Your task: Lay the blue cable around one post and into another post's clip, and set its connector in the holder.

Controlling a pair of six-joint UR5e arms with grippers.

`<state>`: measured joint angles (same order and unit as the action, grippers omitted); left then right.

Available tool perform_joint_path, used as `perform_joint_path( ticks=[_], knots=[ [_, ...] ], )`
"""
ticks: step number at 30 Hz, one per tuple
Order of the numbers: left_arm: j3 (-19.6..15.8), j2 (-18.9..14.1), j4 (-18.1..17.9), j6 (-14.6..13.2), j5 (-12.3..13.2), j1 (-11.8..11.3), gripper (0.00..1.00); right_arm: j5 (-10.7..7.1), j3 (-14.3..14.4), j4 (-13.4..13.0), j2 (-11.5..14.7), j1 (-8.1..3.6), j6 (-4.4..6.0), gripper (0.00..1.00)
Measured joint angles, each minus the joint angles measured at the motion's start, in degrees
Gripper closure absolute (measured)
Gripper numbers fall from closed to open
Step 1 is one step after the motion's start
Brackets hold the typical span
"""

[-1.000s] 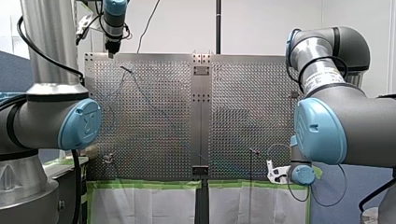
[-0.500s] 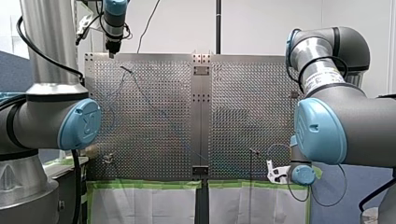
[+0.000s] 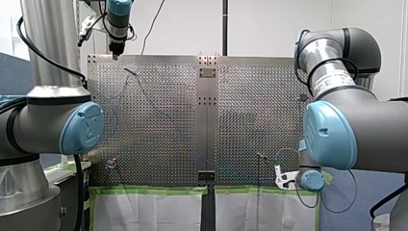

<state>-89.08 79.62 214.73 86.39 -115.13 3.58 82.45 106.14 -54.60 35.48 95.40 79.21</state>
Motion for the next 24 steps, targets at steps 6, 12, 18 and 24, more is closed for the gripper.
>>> perform_joint_path(
  ticks=[6,12,18,24],
  knots=[
    [0.0,-0.1,0.0,0.1,-0.8,0.4,0.00,0.00,0.0,0.1,0.0,0.01,-0.01,1.00],
    [-0.3,-1.5,-0.6,0.6,-0.1,1.3,0.00,-0.19,0.0,0.1,0.0,0.13,0.01,1.00],
    [-2.6,-4.4,-3.3,2.8,2.7,2.2,0.00,-0.26,0.0,0.0,0.0,0.48,0.03,1.00],
    [-5.8,-7.6,-6.5,5.9,5.9,3.4,0.00,-0.31,0.0,0.1,0.1,0.70,0.12,1.00]
  ],
)
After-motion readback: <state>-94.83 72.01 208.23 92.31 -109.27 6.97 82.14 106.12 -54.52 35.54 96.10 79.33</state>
